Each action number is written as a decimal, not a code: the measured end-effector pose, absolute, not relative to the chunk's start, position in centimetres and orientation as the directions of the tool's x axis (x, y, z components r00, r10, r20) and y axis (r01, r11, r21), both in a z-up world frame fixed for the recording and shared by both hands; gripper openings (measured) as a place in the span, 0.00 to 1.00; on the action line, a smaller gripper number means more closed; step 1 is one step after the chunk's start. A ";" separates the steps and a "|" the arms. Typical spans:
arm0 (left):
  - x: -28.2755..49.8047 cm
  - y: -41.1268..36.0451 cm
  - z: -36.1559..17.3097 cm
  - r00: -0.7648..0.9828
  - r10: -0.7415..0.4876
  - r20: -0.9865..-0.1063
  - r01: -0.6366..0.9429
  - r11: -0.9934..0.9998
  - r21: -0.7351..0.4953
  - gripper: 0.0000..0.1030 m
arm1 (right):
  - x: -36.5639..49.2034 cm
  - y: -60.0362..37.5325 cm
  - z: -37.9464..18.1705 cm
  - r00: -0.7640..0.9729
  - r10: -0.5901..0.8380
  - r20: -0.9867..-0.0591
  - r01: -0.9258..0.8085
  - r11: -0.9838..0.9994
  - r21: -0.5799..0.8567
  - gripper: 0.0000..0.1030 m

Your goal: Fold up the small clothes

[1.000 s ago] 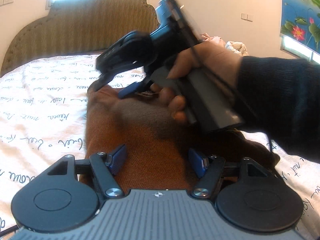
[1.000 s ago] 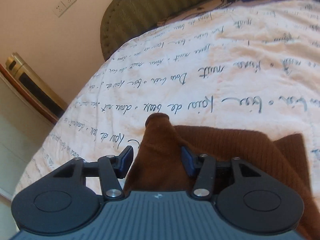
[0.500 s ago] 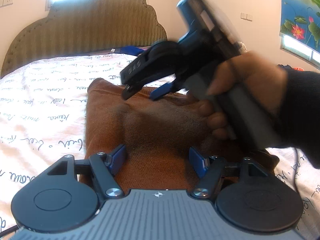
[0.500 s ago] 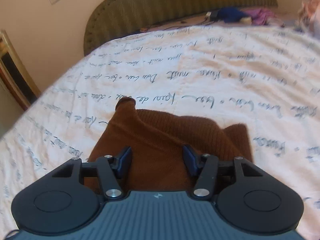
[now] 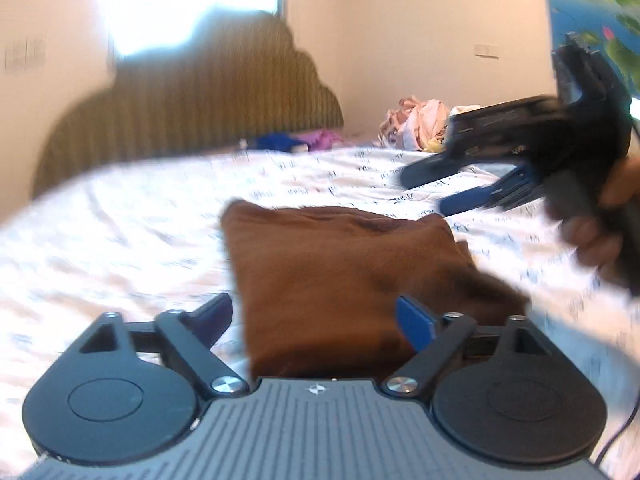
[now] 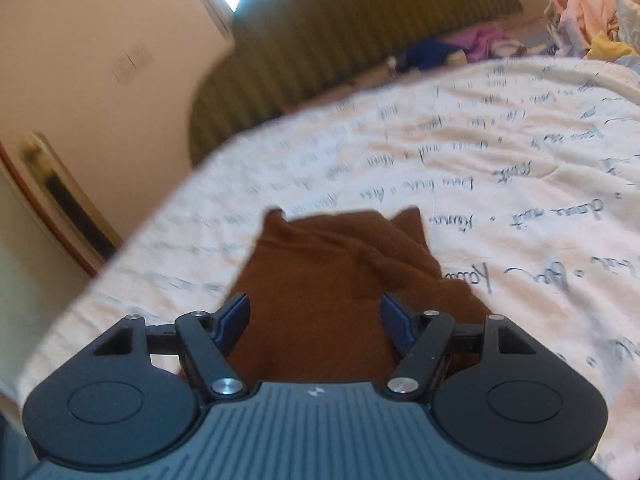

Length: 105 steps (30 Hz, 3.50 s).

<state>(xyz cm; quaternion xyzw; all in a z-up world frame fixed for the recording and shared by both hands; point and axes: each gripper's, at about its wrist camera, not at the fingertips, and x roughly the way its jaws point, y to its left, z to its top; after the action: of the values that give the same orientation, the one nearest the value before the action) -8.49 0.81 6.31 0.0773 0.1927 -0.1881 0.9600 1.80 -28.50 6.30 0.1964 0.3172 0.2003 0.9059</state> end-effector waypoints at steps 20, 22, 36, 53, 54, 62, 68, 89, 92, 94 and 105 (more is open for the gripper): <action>-6.5 2.0 4.2 0.818 -0.165 -0.551 0.282 0.950 0.134 0.14 | -2.4 -27.7 0.3 0.562 0.507 -0.654 -0.314 0.862 0.399 0.16; -6.8 2.1 4.6 0.821 -0.181 -0.542 0.291 0.949 0.124 0.15 | -2.4 -28.4 0.2 0.577 0.538 -0.614 -0.308 0.840 0.446 0.19; -7.9 -0.5 7.1 0.856 -0.246 -0.455 0.306 0.950 0.063 0.56 | -7.5 -24.9 5.1 0.704 0.504 -0.501 -0.324 0.855 0.406 0.57; -6.5 -0.3 4.4 0.807 -0.262 -0.529 0.329 0.944 0.034 0.59 | 7.2 -29.8 2.0 0.596 0.463 -0.655 -0.082 0.847 0.525 0.55; -6.4 -0.2 4.4 0.805 -0.264 -0.531 0.328 0.944 0.029 0.60 | 7.0 -29.3 1.6 0.586 0.460 -0.667 -0.099 0.858 0.504 0.14; -4.7 4.2 6.9 0.792 -0.399 -0.463 0.325 0.916 -0.233 0.78 | 3.3 -33.5 1.8 0.711 0.494 -0.501 -0.082 0.765 0.639 0.48; 5.1 8.9 5.5 0.652 -0.531 -0.542 0.145 0.788 -0.598 0.77 | 2.4 -35.0 0.8 0.653 0.553 -0.518 -0.020 0.696 0.718 0.92; -1.1 6.4 6.7 0.646 -0.486 -0.589 0.255 0.864 -0.434 0.64 | -1.2 -33.1 -0.4 0.566 0.687 -0.456 -0.110 0.611 0.784 0.78; -2.1 6.8 4.9 0.526 -0.597 -0.606 0.230 0.786 -0.574 0.60 | -3.3 -32.4 -1.3 0.487 0.753 -0.442 -0.109 0.554 0.825 0.78; -2.4 6.4 4.1 0.518 -0.593 -0.617 0.220 0.789 -0.573 0.36 | -3.9 -31.4 -1.7 0.483 0.742 -0.464 -0.131 0.586 0.800 0.75; -3.3 6.8 4.6 0.514 -0.542 -0.665 0.250 0.836 -0.488 0.34 | -5.4 -31.3 -1.4 0.438 0.711 -0.550 -0.179 0.669 0.721 0.20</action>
<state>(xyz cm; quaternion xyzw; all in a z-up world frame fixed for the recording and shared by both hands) -3.28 6.83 4.61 -0.1676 0.4348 -0.2320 0.8538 -5.39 -31.34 -1.41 0.2951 0.4501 0.2799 0.7950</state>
